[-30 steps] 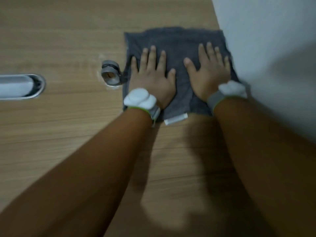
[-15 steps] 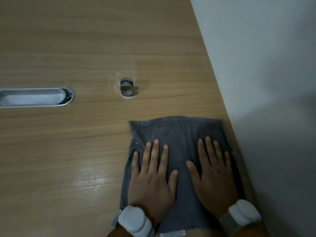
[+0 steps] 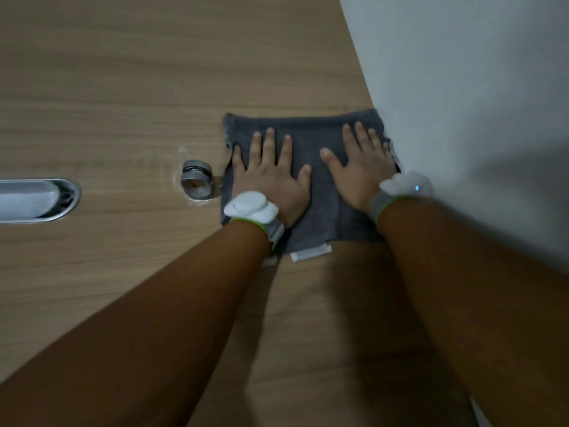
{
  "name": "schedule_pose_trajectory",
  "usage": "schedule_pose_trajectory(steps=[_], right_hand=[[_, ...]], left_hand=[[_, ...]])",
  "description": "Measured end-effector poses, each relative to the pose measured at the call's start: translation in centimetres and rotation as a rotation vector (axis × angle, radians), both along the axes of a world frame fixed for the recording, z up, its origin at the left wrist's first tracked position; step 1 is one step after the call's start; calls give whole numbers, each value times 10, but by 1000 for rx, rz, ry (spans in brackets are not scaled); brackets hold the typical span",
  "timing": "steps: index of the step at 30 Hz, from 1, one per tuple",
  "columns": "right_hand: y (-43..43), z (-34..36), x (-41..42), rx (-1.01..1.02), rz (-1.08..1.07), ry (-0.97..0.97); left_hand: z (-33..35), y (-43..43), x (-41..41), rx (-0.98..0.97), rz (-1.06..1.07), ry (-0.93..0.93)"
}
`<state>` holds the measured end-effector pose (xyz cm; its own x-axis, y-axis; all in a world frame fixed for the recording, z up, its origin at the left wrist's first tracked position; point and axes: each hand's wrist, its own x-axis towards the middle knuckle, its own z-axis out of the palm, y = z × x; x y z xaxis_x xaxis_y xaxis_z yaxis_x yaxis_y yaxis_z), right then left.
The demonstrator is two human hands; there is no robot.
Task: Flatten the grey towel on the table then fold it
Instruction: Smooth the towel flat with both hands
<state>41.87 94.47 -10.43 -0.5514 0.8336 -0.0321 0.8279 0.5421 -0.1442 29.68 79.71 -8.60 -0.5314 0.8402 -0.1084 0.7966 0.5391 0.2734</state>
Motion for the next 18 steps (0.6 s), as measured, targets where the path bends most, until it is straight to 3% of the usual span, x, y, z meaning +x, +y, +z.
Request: schedule_pose_trajectory(steps=[7, 18], right_hand=[[54, -3, -45, -27, 2, 2], [1, -3, -6, -19, -15, 35]], left_hand=[[-6, 45, -35, 13, 92, 57], [-5, 7, -5, 7, 94, 61]])
